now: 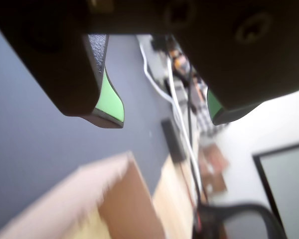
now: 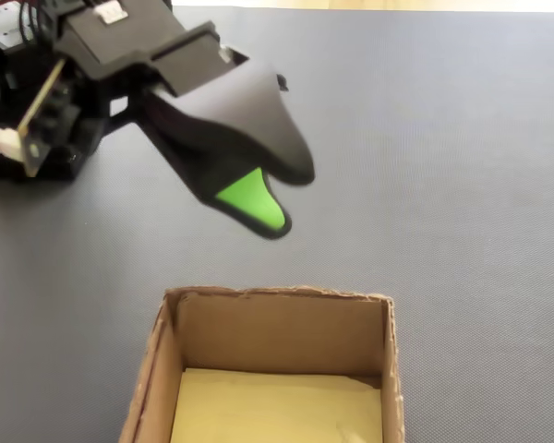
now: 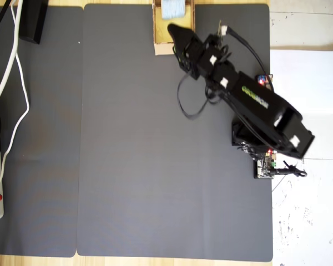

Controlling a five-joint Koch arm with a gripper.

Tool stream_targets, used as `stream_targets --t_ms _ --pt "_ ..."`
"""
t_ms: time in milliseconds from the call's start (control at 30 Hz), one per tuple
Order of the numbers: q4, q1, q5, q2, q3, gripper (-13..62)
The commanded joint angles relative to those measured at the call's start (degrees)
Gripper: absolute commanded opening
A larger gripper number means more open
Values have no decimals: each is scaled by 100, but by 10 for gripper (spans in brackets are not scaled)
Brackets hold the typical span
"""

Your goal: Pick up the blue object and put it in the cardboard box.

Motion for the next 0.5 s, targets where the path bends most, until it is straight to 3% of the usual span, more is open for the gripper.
stream_targets --t_ms 0,167,467 --pt "-492 -563 220 633 105 331" --pt "-624 -1731 185 1670 1169 331" --pt "-791 -2496 193 2584 2979 337"
